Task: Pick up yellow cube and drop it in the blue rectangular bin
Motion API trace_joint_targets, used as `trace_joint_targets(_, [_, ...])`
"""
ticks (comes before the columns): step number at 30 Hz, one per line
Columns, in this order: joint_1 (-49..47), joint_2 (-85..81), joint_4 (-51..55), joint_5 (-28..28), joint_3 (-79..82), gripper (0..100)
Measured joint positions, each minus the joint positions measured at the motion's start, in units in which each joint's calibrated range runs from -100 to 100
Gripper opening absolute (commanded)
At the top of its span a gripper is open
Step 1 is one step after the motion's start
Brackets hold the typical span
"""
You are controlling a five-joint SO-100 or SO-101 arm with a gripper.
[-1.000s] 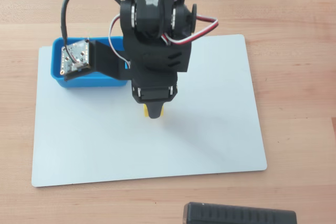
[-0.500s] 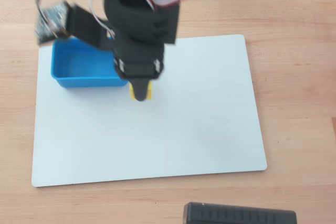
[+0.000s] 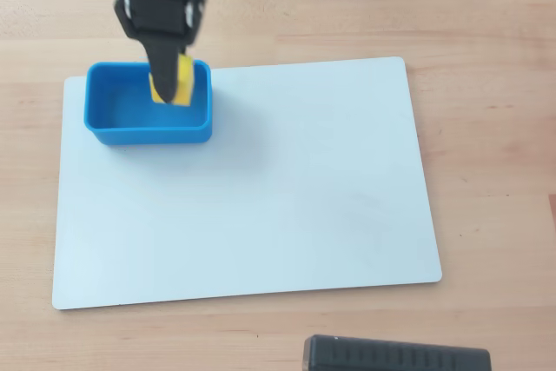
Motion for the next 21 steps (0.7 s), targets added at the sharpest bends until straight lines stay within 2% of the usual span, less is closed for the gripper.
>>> trace_joint_targets(9, [5.25, -9.42, -13.51, 2.34, 24.47, 6])
trace_joint_targets(14, [5.71, -9.88, -17.81, 2.78, 28.15, 14])
trace_joint_targets(21, [5.64, -10.62, -18.97, 2.78, 28.15, 16])
